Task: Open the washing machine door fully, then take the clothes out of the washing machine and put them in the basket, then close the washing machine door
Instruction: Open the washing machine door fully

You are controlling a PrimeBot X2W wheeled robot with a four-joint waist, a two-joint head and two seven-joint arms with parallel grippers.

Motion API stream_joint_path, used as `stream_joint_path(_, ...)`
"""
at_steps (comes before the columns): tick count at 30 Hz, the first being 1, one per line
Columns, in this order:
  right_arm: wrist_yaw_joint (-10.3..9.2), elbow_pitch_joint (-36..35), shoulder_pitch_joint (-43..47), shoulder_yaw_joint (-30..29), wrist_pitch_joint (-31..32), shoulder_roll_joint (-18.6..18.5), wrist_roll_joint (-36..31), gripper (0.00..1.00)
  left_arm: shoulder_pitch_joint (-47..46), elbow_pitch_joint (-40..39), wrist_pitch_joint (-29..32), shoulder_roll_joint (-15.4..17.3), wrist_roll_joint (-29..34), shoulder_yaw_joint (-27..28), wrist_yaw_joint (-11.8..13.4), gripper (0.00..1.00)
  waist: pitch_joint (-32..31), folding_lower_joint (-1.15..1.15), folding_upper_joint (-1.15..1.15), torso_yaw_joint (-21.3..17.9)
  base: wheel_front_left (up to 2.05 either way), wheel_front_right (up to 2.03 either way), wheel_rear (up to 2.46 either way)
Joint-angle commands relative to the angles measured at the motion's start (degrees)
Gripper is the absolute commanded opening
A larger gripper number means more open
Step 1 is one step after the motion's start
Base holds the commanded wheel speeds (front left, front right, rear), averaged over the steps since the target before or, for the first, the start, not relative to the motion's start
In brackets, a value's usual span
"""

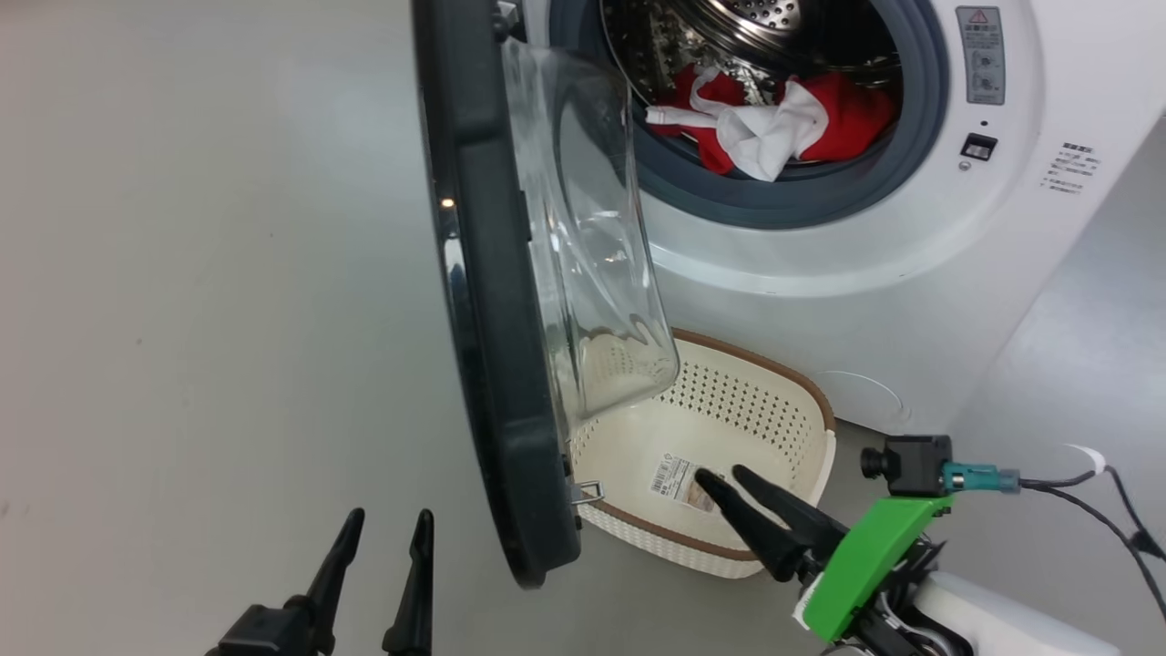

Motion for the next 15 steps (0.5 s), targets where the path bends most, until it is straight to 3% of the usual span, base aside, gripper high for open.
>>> stream_joint_path(1, 0.44, -0.2, 1.4, -0.7, -1.0, -0.9, -1.4, 1.00, -1.4, -1.0, -0.7, 0.4, 0.9, 2.3, -0.6, 1.00, 0.1, 0.00, 0.00, -0.9, 0.00, 0.00, 0.00)
stream_joint_path(7, 0.44, 4.6, 3.6, -3.3, -1.7, -1.5, -6.4, 1.00, -1.6, -0.7, -0.7, 0.4, 1.4, 3.1, -0.9, 1.00, 0.1, 0.00, 0.00, -2.0, 0.00, 0.00, 0.00)
stream_joint_path(15, 0.44, 8.5, 9.2, -18.9, -1.8, 1.2, -23.1, 1.00, -1.1, -0.9, -0.7, 0.4, 1.7, 4.3, -1.2, 1.00, 0.0, 0.00, 0.00, -3.1, 0.00, 0.00, 0.00)
